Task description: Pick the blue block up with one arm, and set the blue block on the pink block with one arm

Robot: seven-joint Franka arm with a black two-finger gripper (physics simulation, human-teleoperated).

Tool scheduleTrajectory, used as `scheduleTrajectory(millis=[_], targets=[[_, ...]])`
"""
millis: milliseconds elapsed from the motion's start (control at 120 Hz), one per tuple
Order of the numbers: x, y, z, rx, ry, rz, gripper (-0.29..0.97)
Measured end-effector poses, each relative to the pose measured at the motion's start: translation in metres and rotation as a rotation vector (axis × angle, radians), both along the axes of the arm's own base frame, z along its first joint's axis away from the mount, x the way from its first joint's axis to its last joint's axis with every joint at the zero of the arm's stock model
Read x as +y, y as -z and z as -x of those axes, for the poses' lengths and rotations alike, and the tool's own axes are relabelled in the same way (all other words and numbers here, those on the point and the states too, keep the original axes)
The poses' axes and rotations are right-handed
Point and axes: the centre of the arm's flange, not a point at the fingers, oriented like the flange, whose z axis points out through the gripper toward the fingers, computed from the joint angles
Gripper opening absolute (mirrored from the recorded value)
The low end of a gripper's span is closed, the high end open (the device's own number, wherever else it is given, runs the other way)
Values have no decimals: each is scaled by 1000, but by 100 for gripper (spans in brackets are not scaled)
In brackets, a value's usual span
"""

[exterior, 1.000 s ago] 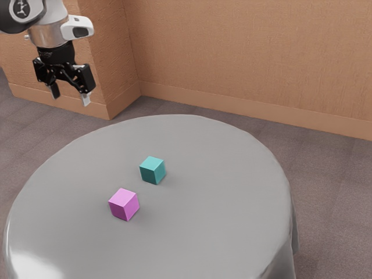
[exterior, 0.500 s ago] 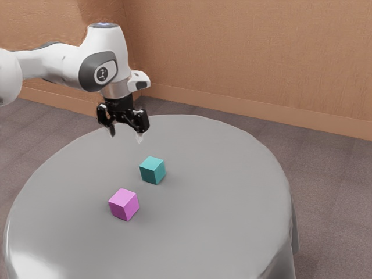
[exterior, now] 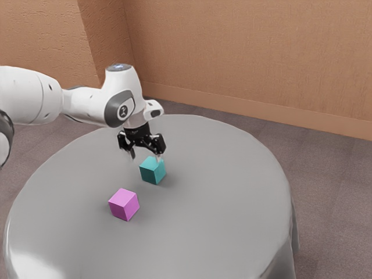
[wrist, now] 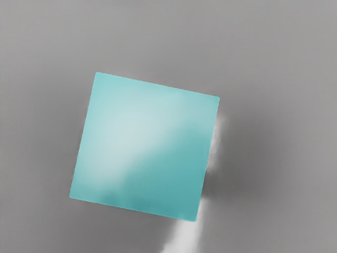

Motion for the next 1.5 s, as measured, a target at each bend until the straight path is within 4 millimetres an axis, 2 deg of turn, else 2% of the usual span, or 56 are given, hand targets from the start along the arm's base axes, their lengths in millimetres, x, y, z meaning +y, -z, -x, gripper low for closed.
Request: scheduleTrajectory(millis=[125, 200, 367, 508, 850, 967, 1075, 1500], targets=[[6, 10, -17, -18, 46, -3, 68], [3, 17, -21, -22, 84, 4, 68], [17, 32, -29, -34, 144, 3, 68], [18, 40, -42, -51, 201, 1, 68], [18, 51, -29, -40, 195, 82, 68], [26, 53, -28, -39, 195, 84, 68], [29, 64, -27, -26, 199, 87, 68], [30, 84, -34, -14, 230, 87, 68]])
